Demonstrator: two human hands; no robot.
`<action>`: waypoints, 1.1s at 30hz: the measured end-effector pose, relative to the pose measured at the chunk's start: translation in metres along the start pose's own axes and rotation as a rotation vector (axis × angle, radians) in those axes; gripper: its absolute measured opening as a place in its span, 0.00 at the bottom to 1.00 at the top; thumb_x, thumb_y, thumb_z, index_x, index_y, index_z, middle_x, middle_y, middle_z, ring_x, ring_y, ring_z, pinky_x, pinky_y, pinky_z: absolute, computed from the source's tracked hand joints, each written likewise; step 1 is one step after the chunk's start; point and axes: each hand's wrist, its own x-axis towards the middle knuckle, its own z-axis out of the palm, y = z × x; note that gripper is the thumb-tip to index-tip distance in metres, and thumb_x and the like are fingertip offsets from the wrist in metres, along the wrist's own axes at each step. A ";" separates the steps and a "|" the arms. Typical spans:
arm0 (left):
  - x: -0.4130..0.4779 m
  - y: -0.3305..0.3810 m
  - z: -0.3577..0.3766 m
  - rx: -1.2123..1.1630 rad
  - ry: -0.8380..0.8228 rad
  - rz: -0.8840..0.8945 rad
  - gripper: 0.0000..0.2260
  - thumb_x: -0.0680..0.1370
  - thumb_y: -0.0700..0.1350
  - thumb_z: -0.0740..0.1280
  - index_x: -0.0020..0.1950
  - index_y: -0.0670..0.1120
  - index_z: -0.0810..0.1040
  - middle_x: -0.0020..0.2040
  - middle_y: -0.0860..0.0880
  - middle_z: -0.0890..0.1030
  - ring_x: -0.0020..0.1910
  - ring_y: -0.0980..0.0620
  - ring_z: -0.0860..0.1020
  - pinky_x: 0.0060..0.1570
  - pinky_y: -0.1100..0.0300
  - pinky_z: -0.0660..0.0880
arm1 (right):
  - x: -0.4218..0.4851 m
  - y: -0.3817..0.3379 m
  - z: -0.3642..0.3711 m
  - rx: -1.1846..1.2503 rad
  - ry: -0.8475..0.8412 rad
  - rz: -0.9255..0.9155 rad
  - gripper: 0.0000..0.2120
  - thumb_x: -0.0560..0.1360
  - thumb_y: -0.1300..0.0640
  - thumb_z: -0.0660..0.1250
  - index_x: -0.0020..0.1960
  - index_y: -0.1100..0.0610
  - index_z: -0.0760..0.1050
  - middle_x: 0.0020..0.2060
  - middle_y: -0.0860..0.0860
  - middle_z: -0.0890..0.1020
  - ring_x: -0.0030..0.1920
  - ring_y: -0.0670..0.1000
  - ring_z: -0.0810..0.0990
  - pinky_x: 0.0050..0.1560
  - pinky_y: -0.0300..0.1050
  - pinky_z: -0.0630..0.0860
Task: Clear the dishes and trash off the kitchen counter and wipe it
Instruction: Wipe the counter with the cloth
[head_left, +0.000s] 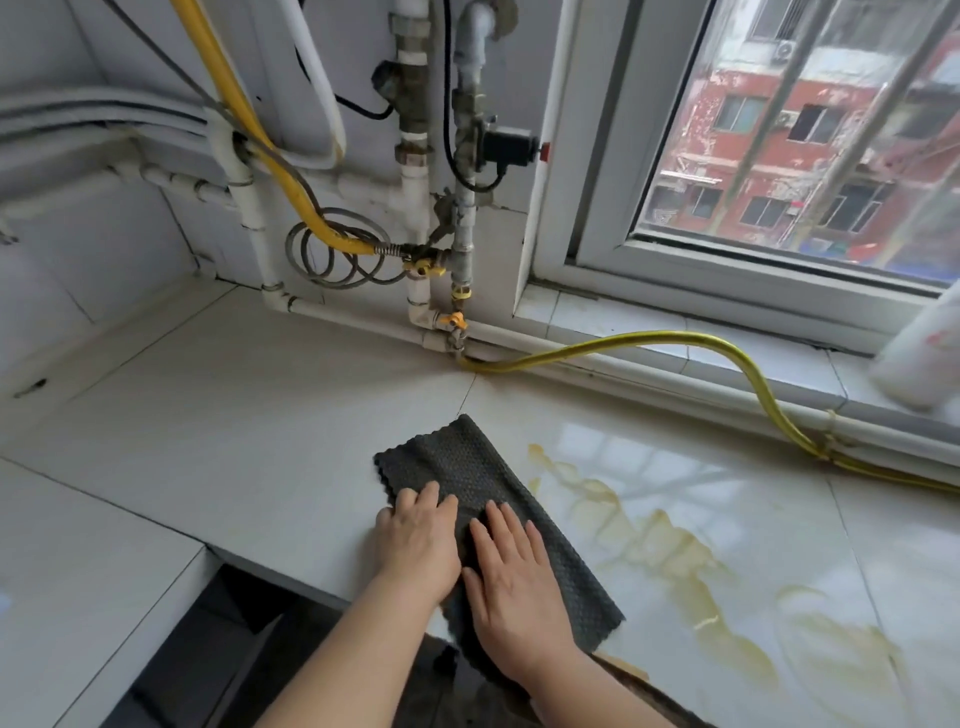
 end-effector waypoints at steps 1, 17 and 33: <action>-0.002 0.003 -0.001 0.007 -0.005 0.001 0.23 0.79 0.43 0.59 0.74 0.52 0.62 0.75 0.50 0.59 0.70 0.47 0.62 0.65 0.53 0.63 | -0.003 0.000 0.000 -0.001 -0.003 0.005 0.23 0.78 0.46 0.54 0.67 0.55 0.73 0.68 0.53 0.73 0.70 0.54 0.70 0.69 0.50 0.52; 0.038 0.068 0.000 0.009 -0.016 -0.097 0.26 0.80 0.43 0.57 0.77 0.52 0.56 0.79 0.51 0.53 0.74 0.48 0.57 0.69 0.53 0.61 | 0.032 0.063 -0.008 0.024 -0.023 -0.003 0.31 0.80 0.45 0.39 0.65 0.55 0.76 0.65 0.53 0.77 0.66 0.53 0.74 0.65 0.54 0.58; 0.096 0.164 0.002 0.023 0.008 -0.036 0.23 0.80 0.48 0.60 0.75 0.51 0.61 0.77 0.48 0.56 0.75 0.47 0.55 0.72 0.52 0.56 | 0.051 0.190 -0.018 -0.056 0.101 -0.051 0.25 0.75 0.43 0.54 0.65 0.53 0.76 0.65 0.51 0.77 0.66 0.52 0.75 0.68 0.51 0.51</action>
